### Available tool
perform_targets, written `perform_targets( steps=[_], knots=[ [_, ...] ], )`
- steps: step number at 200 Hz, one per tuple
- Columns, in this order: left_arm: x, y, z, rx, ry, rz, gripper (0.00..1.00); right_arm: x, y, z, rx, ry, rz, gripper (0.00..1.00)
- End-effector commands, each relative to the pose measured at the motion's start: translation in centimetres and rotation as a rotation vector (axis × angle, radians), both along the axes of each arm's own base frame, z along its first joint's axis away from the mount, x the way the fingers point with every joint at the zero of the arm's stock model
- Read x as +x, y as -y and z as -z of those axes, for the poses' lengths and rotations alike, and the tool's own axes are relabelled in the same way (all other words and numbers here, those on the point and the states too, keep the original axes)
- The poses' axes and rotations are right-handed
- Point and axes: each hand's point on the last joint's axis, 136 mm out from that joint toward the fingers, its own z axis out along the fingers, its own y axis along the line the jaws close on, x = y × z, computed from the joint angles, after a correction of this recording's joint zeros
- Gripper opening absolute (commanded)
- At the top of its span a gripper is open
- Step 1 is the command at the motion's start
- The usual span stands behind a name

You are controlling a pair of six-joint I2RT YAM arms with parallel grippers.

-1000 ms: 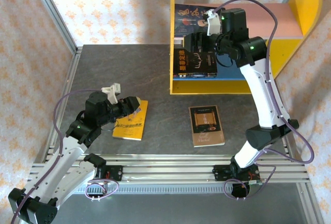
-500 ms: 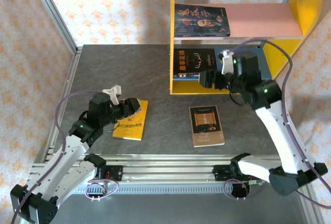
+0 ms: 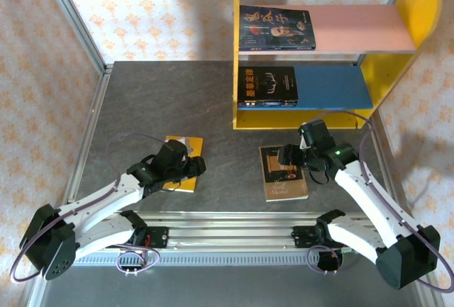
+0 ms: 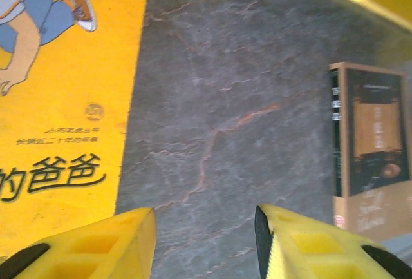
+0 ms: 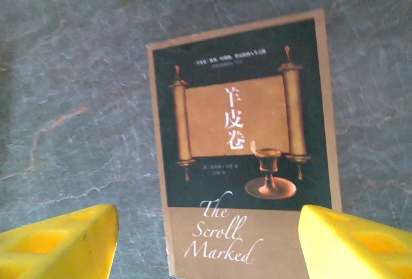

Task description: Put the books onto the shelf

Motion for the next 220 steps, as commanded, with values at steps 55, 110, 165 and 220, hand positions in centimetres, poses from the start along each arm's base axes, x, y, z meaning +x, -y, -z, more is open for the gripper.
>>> perform_targets(
  steps=[55, 110, 165, 220],
  knots=[
    [0.5, -2.1, 0.1, 0.17, 0.036, -0.026, 0.45, 0.6, -0.3, 3.0, -0.116, -0.045, 0.033, 0.73],
    [0.3, -1.8, 0.9, 0.173, 0.017, -0.019, 0.45, 0.8, -1.2, 6.4, -0.217, -0.111, 0.01, 0.73],
    [0.6, -0.8, 1.1, 0.189, 0.004, 0.01, 0.45, 0.9, -8.0, 10.0, -0.173, -0.159, -0.127, 0.72],
    [0.5, -0.3, 1.3, 0.2, -0.003, 0.027, 0.45, 1.7, -17.8, 9.0, 0.037, -0.127, -0.275, 0.71]
  ],
)
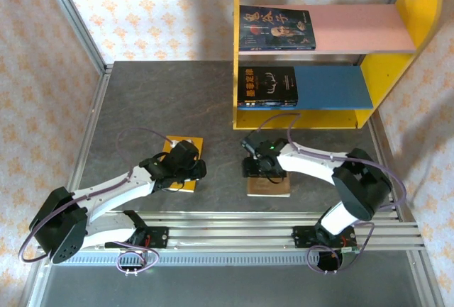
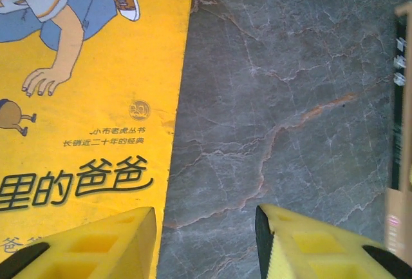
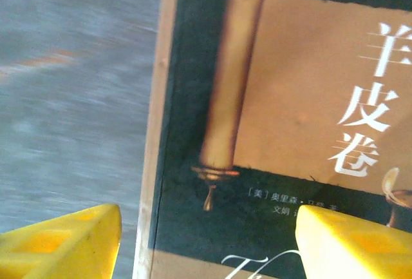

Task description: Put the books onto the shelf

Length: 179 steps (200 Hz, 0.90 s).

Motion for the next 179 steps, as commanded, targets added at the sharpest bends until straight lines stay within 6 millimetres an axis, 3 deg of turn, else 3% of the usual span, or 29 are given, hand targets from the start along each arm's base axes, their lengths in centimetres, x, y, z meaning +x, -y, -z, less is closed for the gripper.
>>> perform_targets(
  steps=[1, 22, 45, 67, 86, 139, 179],
  knots=[
    [0.6, 0.2, -0.9, 0.016, 0.032, 0.006, 0.45, 0.9, -5.5, -1.2, 0.18, 0.01, -0.044, 0.71],
    [0.5, 0.0, -0.7, 0.019, 0.029, 0.003, 0.45, 1.6, -6.3, -2.6, 0.199, 0.04, -0.057, 0.71],
    [0.4, 0.1, -0.6, 0.015, 0.026, 0.007, 0.45, 2.1, -5.5, -4.6, 0.173, 0.094, -0.06, 0.72],
    [0.5, 0.4, -0.7, 0.003, 0.031, 0.012, 0.46, 2.2, -3.5, -6.3, 0.139, 0.14, -0.035, 0.74],
    [0.8, 0.8, -0.8, -0.012, 0.035, 0.018, 0.46, 2.2, -0.5, -6.9, 0.104, 0.17, 0.02, 0.76],
    [1.5, 2.2, -1.2, -0.038, 0.031, 0.046, 0.46, 1.3, 6.8, -4.9, 0.027, 0.149, 0.163, 0.79],
    [1.8, 3.3, -1.5, -0.06, 0.034, 0.058, 0.46, 0.7, 8.1, -2.6, 0.028, 0.104, 0.199, 0.8]
  ],
)
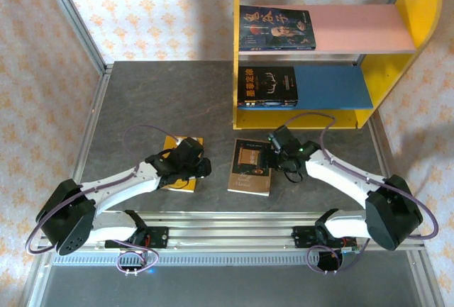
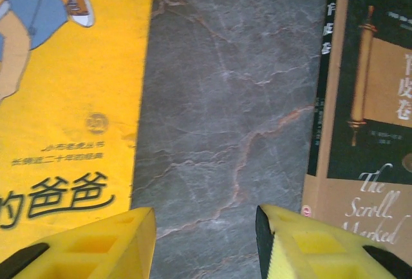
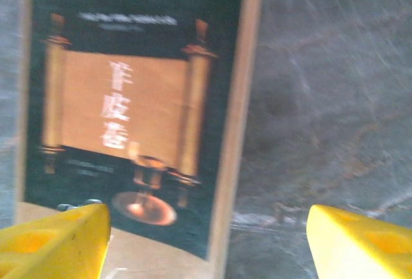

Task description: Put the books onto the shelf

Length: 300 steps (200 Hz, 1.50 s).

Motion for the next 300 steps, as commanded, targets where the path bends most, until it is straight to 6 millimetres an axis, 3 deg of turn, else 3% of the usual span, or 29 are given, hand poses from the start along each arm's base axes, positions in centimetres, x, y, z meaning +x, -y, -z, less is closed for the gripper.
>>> perform_targets(
  steps=[1, 59, 112, 183, 300],
  knots=[
    [1.0, 1.4, -1.4, -0.035, 0.044, 0.027, 0.46, -0.2, 0.7, 0.7, -0.026, -0.007, 0.005, 0.8],
    [1.2, 2.7, -1.0, -0.044, 0.03, 0.045, 0.46, 0.4, -0.9, 3.5, -0.007, -0.076, -0.014, 0.79],
    [1.6, 3.7, 0.4, -0.067, 0.022, 0.056, 0.46, 0.9, -3.2, 3.9, 0.042, -0.078, -0.049, 0.77],
    [2.5, 4.9, 1.5, -0.066, 0.018, 0.083, 0.47, -0.1, -6.2, 5.9, 0.045, -0.117, -0.131, 0.72],
    [2.8, 6.1, 3.7, -0.084, -0.023, 0.097, 0.48, -0.9, -7.7, 6.6, 0.1, -0.144, -0.188, 0.29]
  ],
)
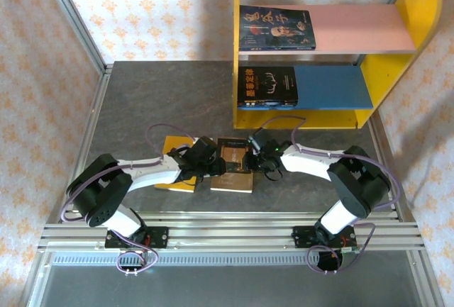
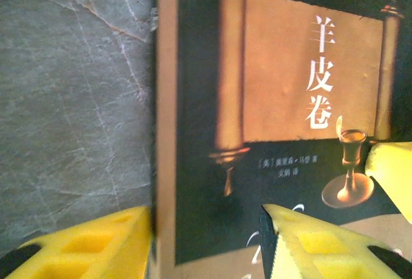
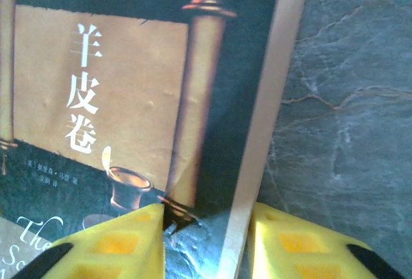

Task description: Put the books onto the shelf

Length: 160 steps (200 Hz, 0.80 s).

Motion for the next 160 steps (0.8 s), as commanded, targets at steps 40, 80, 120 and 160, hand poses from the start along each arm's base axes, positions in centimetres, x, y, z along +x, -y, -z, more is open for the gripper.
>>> perform_targets(
  steps=[40, 80, 120, 160],
  knots=[
    [0.8, 2.1, 0.0, -0.055, 0.002, 0.035, 0.48, -2.8, 0.3, 2.6, -0.024, -0.098, -0.047, 0.18],
    [1.0, 3.5, -2.2, -0.149, 0.036, 0.061, 0.47, -3.5, -0.7, 3.0, -0.002, -0.106, -0.067, 0.16],
    [1.3, 4.1, -7.9, -0.279, 0.159, 0.066, 0.5, -4.0, -2.5, 3.7, -0.002, -0.114, -0.102, 0.15],
    [1.0, 3.2, -8.2, -0.234, 0.157, 0.064, 0.48, -3.6, -3.1, 3.6, -0.001, -0.108, -0.103, 0.15]
  ],
)
